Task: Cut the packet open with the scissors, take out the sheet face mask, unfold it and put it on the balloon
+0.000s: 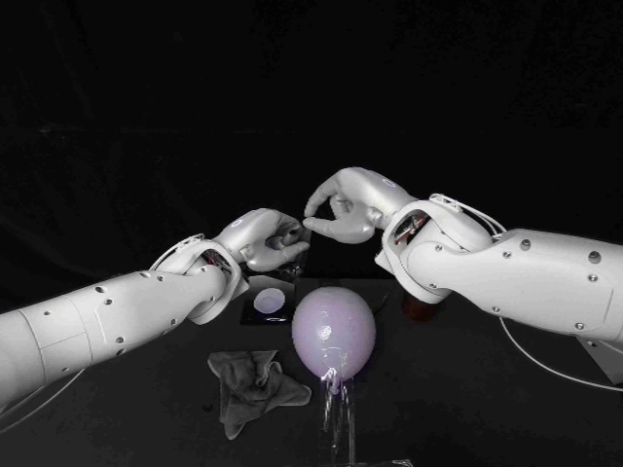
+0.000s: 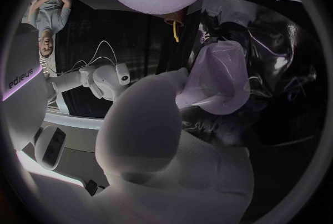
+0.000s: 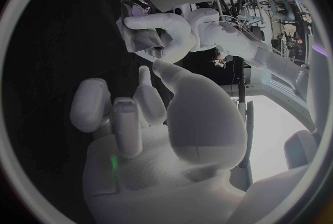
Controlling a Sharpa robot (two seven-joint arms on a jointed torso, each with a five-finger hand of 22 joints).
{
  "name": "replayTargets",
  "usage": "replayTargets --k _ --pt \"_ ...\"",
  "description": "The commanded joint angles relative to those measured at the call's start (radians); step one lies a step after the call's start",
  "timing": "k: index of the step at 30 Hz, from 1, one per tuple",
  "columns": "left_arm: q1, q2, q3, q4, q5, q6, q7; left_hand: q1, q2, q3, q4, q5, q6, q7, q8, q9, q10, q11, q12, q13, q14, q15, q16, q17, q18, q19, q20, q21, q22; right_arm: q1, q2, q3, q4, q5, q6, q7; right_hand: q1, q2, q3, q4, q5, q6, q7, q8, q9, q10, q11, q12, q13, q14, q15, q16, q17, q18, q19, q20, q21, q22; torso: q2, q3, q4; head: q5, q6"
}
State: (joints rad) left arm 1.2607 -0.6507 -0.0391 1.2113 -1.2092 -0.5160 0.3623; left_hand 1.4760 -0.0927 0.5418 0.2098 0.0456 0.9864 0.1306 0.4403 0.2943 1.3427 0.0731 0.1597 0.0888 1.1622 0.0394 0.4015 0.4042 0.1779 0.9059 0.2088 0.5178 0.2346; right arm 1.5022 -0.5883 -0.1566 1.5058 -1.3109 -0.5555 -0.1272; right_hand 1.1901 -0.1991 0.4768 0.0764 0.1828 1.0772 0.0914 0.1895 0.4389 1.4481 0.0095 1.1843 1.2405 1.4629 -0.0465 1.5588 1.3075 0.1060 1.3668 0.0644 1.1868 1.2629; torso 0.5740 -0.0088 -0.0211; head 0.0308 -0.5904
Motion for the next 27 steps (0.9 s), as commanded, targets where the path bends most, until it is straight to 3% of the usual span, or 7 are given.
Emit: replayTargets --k 1,11,15,16,21,27 --pt "0.003 0.003 0.002 0.004 -0.004 -0.02 -0.007 0.009 -0.002 -0.007 -0.001 0.004 0.006 -0.003 0.006 0.063 0.018 -0.009 0.006 0.002 0.003 -0.007 0.009 0.005 0.002 0.002 -0.007 0.008 0.004 -0.003 0.006 0.001 0.004 -0.153 -0.035 -0.046 -0.017 -0.014 -0.021 0.009 -0.067 0.009 -0.003 0.012 0.011 0.018 -0.002 0.039 0.039 0.103 -0.007 0.001 0.241 -0.018 0.004 -0.005 0.008 0.006 0.0 -0.0001 -0.0002 -0.001 -0.001" --pt "0.003 0.004 0.002 0.007 -0.004 -0.02 -0.009 0.01 -0.002 -0.009 -0.001 0.004 0.005 -0.005 0.01 0.069 0.021 -0.01 0.01 0.003 0.002 -0.009 0.017 0.01 0.002 0.0 -0.009 0.015 0.009 -0.011 0.02 0.001 0.004 -0.272 -0.062 -0.091 -0.016 -0.02 -0.05 0.022 -0.093 0.018 -0.013 0.043 0.042 0.028 -0.01 0.074 0.078 0.104 -0.013 0.002 0.242 -0.021 0.009 -0.011 0.025 0.026 -0.001 0.0 -0.0003 0.0 -0.004" --pt "0.003 0.004 0.002 0.008 -0.004 -0.018 -0.01 0.011 -0.002 -0.009 -0.001 0.004 0.005 -0.005 0.012 0.071 0.021 -0.011 0.011 0.004 0.002 -0.01 0.02 0.012 0.002 -0.001 -0.01 0.019 0.011 -0.014 0.028 0.001 0.0 -0.304 -0.07 -0.106 -0.005 -0.02 -0.073 0.027 -0.114 0.037 -0.029 0.087 0.085 0.032 -0.021 0.087 0.095 0.104 -0.022 0.002 0.242 -0.022 0.01 -0.017 0.031 0.034 -0.001 0.0002 -0.0009 0.0 -0.005" --pt "0.003 0.004 0.002 0.009 -0.004 -0.018 -0.01 0.012 -0.002 -0.009 -0.002 0.004 0.004 -0.005 0.013 0.073 0.022 -0.011 0.012 0.004 0.001 -0.01 0.022 0.013 0.002 -0.001 -0.01 0.021 0.012 -0.014 0.03 0.001 0.0 -0.31 -0.072 -0.11 0.002 -0.018 -0.087 0.033 -0.113 0.035 -0.037 0.116 0.119 0.035 -0.029 0.092 0.102 0.104 -0.029 0.002 0.243 -0.022 0.012 -0.024 0.034 0.039 -0.001 0.0002 -0.0009 0.0 -0.005" --pt "0.003 0.004 0.002 0.01 -0.004 -0.017 -0.011 0.012 -0.001 -0.01 -0.002 0.004 0.004 -0.006 0.014 0.075 0.022 -0.012 0.013 0.004 0.001 -0.01 0.024 0.015 0.002 -0.002 -0.01 0.023 0.013 -0.018 0.038 0.001 -0.002 -0.335 -0.078 -0.127 0.02 -0.01 -0.109 0.052 -0.112 0.014 -0.051 0.187 0.207 0.043 -0.042 0.108 0.123 0.104 -0.039 0.003 0.245 -0.024 0.015 -0.034 0.04 0.05 0.0 0.0002 0.0001 0.0 -0.004" --pt "0.003 0.005 0.002 0.011 -0.004 -0.017 -0.012 0.013 -0.001 -0.01 -0.002 0.004 0.004 -0.006 0.015 0.076 0.023 -0.012 0.014 0.005 0.0 -0.011 0.026 0.016 0.002 -0.002 -0.011 0.025 0.015 -0.021 0.044 0.001 -0.008 -0.365 -0.076 -0.143 0.035 -0.009 -0.118 0.068 -0.116 -0.002 -0.059 0.233 0.261 0.047 -0.048 0.114 0.134 0.104 -0.045 0.004 0.245 -0.026 0.019 -0.039 0.045 0.059 0.0 -0.0003 -0.0002 0.0 -0.006"
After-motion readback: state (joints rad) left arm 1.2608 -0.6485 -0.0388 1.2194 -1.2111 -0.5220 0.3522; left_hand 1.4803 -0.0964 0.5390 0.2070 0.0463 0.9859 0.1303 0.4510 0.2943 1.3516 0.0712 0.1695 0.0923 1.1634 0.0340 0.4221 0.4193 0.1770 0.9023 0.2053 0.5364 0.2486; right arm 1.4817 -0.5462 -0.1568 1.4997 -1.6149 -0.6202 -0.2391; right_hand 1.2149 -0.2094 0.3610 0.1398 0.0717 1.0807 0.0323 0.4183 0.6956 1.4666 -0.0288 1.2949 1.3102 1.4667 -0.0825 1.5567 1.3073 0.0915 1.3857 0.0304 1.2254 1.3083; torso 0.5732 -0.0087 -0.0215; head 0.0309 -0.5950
